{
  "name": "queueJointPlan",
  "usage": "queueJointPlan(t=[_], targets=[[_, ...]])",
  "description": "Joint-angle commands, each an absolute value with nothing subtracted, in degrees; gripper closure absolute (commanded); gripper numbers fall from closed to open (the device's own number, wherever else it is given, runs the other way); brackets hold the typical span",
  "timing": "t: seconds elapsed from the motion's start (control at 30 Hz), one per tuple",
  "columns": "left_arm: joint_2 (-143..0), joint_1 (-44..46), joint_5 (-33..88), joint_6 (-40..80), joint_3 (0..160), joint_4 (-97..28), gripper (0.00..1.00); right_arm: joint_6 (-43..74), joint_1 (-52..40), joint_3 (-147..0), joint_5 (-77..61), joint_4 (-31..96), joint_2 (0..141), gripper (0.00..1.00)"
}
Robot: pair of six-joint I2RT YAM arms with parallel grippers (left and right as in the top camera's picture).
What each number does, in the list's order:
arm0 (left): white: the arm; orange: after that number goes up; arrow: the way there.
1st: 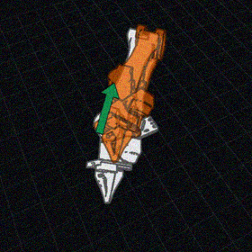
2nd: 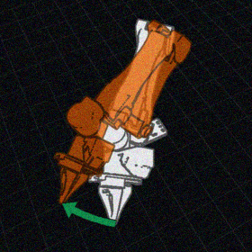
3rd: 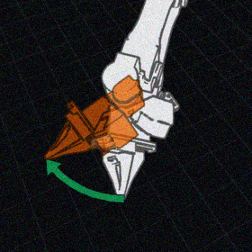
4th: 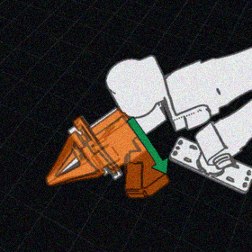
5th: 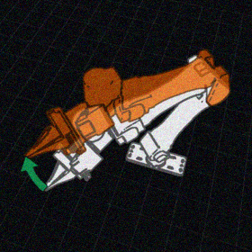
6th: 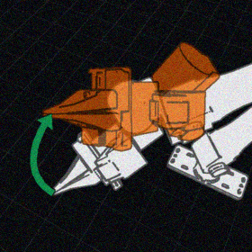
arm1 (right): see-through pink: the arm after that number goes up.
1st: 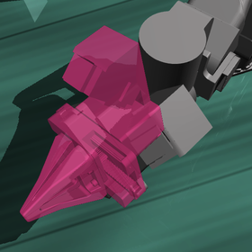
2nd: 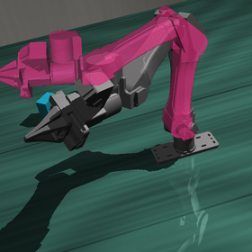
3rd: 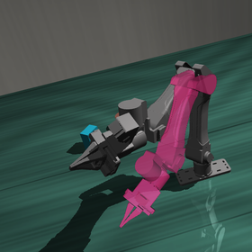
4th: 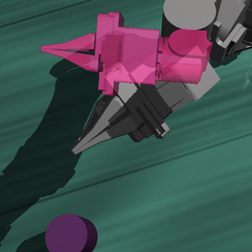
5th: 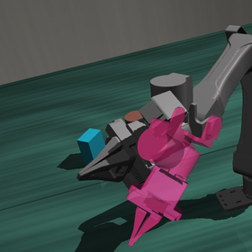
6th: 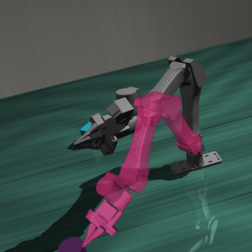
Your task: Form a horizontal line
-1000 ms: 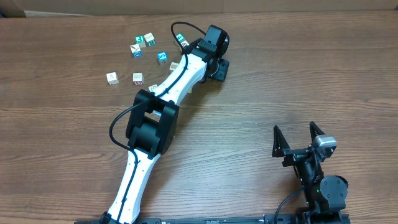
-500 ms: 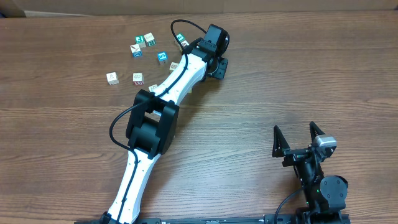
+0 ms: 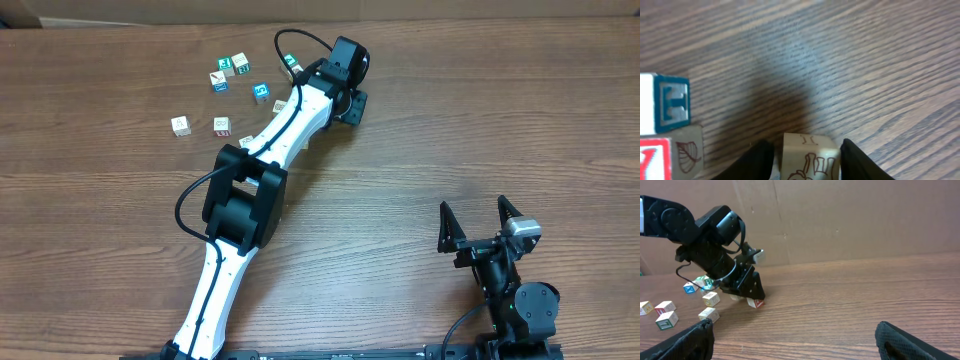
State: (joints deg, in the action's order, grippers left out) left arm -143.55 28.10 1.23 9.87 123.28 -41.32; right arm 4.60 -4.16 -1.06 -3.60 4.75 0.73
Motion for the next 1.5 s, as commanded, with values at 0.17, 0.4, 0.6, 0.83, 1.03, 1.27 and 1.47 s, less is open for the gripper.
queueJointPlan(t=[0.17,0.4,0.6,0.83,1.03,1.27,1.47], targets=[[-143.4,28.2,0.6,8.8,126.6,-43.1,0.63,4.4,-4.1,-0.5,-3.1,4.6,0.2,0.00],[-143.4,28.3,0.6,8.8,126.5,-45.7,0.57,4.4,-4.1,-0.5,-3.1,4.6,0.2,0.00],[-143.4,28.3,0.6,8.8,126.4,-46.2,0.61,4.4,-4.1,-0.5,-3.1,4.6,0.2,0.00],[-143.4,28.3,0.6,8.8,126.4,-46.3,0.73,4.4,-4.1,-0.5,-3.1,4.6,0.2,0.00],[-142.5,28.7,0.6,9.3,126.6,-47.4,0.72,4.4,-4.1,-0.5,-3.1,4.6,0.2,0.00],[-133.9,29.9,-3.4,9.4,126.6,-49.8,0.73,4.4,-4.1,-0.5,-3.1,4.6,0.2,0.00],[-121.7,31.2,-3.6,11.6,126.6,-57.3,0.82,4.4,-4.1,-0.5,-3.1,4.6,0.2,0.00]])
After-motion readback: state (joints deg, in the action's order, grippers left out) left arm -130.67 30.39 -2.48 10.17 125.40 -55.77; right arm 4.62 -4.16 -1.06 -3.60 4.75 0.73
